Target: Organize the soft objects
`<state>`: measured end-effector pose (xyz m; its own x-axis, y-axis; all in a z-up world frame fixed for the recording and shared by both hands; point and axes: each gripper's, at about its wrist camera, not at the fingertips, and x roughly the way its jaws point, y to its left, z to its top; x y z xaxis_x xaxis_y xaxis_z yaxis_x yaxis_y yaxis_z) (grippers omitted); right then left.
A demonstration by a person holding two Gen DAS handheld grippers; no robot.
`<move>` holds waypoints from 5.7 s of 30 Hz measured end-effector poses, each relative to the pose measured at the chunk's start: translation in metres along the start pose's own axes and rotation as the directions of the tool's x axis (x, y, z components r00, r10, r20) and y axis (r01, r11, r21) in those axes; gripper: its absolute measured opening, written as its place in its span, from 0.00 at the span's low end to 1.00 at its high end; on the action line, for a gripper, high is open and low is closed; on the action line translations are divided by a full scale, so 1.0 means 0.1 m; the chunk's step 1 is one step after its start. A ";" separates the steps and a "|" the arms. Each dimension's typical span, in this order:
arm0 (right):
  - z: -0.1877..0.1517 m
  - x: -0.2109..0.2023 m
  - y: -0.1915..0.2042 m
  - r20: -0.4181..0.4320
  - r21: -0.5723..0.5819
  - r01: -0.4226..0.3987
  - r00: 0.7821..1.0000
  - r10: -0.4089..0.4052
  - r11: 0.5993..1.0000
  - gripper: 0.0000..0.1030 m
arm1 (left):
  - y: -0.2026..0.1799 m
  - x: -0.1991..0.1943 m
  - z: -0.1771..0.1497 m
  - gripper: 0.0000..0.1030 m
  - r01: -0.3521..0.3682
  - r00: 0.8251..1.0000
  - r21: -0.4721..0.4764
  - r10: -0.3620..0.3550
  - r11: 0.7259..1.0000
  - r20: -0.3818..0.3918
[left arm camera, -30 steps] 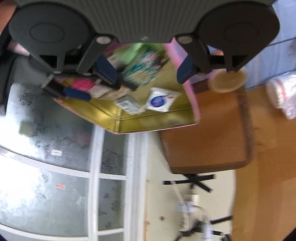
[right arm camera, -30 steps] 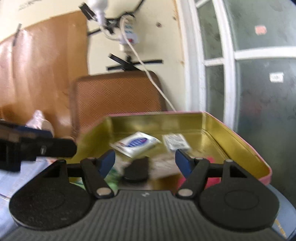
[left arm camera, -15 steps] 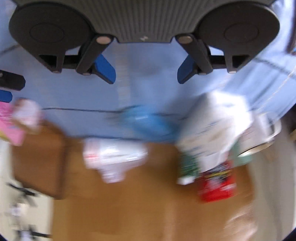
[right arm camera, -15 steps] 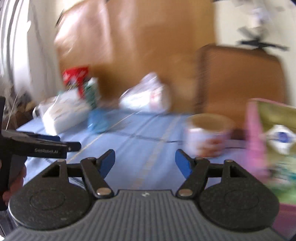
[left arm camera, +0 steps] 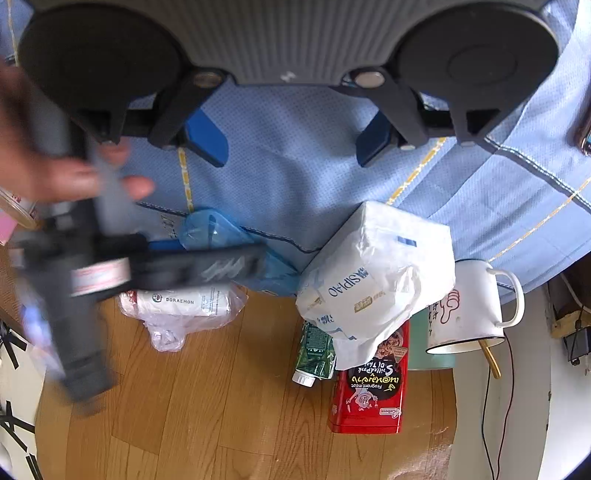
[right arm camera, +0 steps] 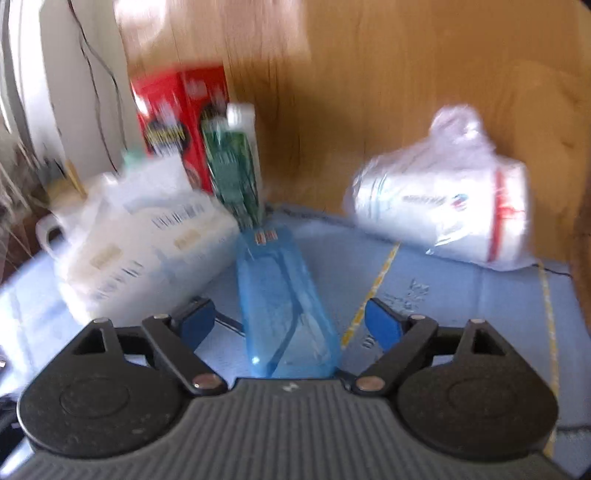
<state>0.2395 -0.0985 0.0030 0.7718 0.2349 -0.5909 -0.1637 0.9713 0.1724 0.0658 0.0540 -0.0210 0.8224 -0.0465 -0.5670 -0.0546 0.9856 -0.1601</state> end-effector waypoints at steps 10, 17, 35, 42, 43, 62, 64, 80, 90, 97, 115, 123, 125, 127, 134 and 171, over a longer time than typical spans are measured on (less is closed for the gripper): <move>-0.14 -0.11 0.01 -0.010 -0.036 0.070 0.997 -0.070 0.997 0.61 | -0.01 0.01 0.00 0.78 -0.003 1.000 0.006 0.003 1.000 -0.002; -0.40 -0.41 -0.09 -0.002 -0.055 0.099 0.995 -0.100 0.994 0.58 | -0.03 0.02 0.00 0.85 -0.003 1.000 0.024 0.003 1.000 -0.012; -1.15 -1.44 -0.39 0.044 -0.064 0.057 0.998 -0.054 0.996 0.63 | -0.09 -0.03 -0.02 0.94 -0.042 0.999 0.059 0.042 0.997 -0.006; -0.74 -1.03 -0.19 0.112 -0.100 0.048 0.993 -0.037 0.994 0.82 | -0.10 -0.07 -0.01 0.90 -0.048 0.998 0.055 0.046 0.997 0.038; -0.68 -0.92 -0.17 0.109 -0.107 0.060 0.993 -0.048 0.992 0.84 | -0.10 -0.07 -0.01 0.90 -0.039 0.999 0.054 0.037 0.998 0.040; -1.43 -1.80 -0.44 0.033 -0.177 0.017 0.999 -0.011 0.984 0.56 | -0.08 -0.02 -0.01 0.99 0.049 0.998 0.068 -0.046 0.997 -0.040; -1.62 -2.03 -0.52 0.044 -0.180 0.019 0.999 -0.012 0.984 0.56 | -0.10 -0.01 -0.01 1.00 0.043 0.998 0.077 -0.040 0.996 -0.044; -1.91 -2.33 -0.85 0.086 -0.012 -0.024 0.996 0.025 1.000 0.89 | -0.13 0.03 -0.01 1.00 0.030 0.998 0.103 -0.024 0.994 -0.054; -1.92 -2.34 -0.87 0.088 -0.008 -0.030 0.996 0.031 1.000 0.89 | -0.13 0.02 -0.01 1.00 0.030 0.998 0.104 -0.024 0.994 -0.054; -1.92 -2.33 -0.88 0.085 -0.013 -0.027 0.996 0.028 1.000 0.90 | -0.13 0.02 -0.01 1.00 0.029 0.998 0.104 -0.024 0.994 -0.054; -1.93 -2.34 -0.89 0.088 -0.004 -0.043 0.995 0.043 0.999 0.92 | -0.13 0.02 -0.01 1.00 0.028 0.998 0.105 -0.022 0.994 -0.053; -1.93 -2.34 -0.90 0.089 -0.002 -0.044 0.995 0.044 0.999 0.92 | -0.12 0.03 -0.01 1.00 0.028 0.998 0.105 -0.022 0.994 -0.053; -1.93 -2.34 -0.90 0.089 -0.002 -0.045 0.995 0.045 0.999 0.92 | -0.12 0.02 -0.01 1.00 0.028 0.998 0.105 -0.022 0.994 -0.053; -1.93 -2.34 -0.90 0.089 -0.001 -0.045 0.995 0.045 0.999 0.92 | -0.12 0.02 -0.01 1.00 0.028 0.998 0.105 -0.022 0.994 -0.053; -1.93 -2.35 -0.90 0.090 0.000 -0.046 0.995 0.046 0.999 0.92 | -0.12 0.02 -0.01 1.00 0.028 0.998 0.106 -0.023 0.994 -0.053; -1.93 -2.35 -0.91 0.090 -0.003 -0.049 0.995 0.049 0.999 0.92 | -0.13 0.02 -0.02 1.00 0.027 0.998 0.108 -0.022 0.994 -0.051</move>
<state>-0.0455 -0.2354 -0.0266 0.8153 0.2776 -0.5081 -0.2027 0.9589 0.1986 0.0667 0.0409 -0.0213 0.7937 -0.0761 -0.6036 0.0290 0.9957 -0.0875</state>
